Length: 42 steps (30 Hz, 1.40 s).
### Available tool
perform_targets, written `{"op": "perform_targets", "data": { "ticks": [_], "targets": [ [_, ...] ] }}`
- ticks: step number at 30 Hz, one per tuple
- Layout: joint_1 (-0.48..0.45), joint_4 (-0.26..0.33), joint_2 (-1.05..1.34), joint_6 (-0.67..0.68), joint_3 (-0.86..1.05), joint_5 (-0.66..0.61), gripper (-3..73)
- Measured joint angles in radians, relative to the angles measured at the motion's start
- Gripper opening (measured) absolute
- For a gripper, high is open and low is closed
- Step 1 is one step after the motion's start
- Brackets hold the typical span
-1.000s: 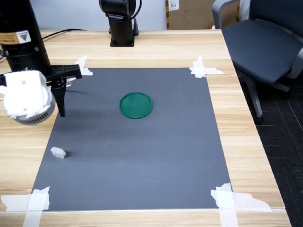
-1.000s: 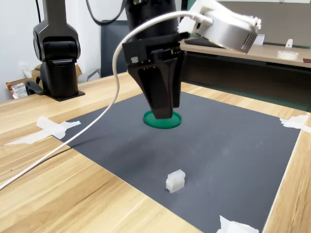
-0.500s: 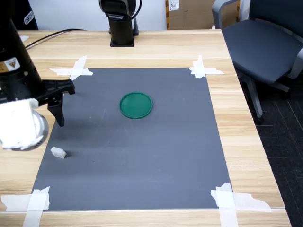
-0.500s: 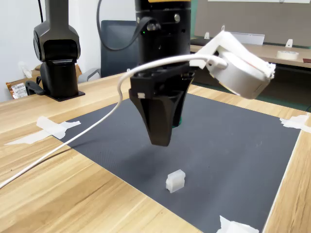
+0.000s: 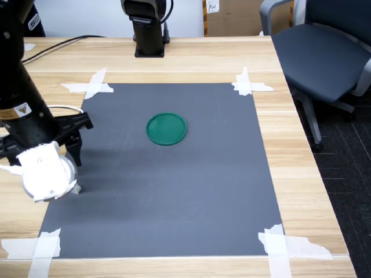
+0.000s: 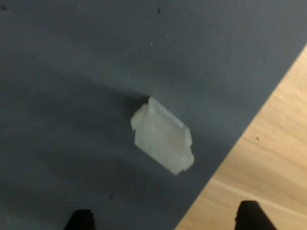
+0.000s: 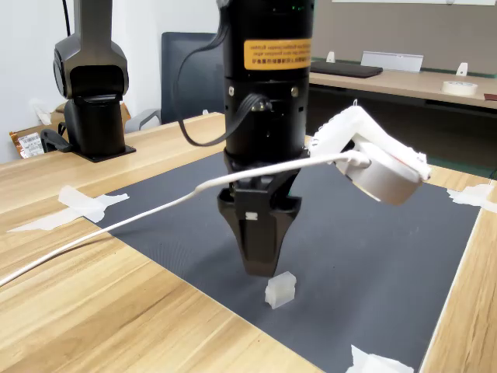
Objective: Grasp a white terminal and put it in the green lid.
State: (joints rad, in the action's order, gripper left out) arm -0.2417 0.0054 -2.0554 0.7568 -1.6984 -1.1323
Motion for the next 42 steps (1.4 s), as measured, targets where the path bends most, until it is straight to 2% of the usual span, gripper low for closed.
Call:
{"op": "perform_targets", "data": {
  "ticks": [8,15,24,42],
  "targets": [
    [0.000,0.008,-0.028,0.023,0.000,0.010,57.0],
    [0.000,0.055,-0.031,0.064,0.000,0.010,57.0],
    [0.000,0.024,-0.031,0.049,0.000,0.028,56.5],
    [0.000,0.027,-0.068,0.049,0.000,0.056,56.4]
  ]
}}
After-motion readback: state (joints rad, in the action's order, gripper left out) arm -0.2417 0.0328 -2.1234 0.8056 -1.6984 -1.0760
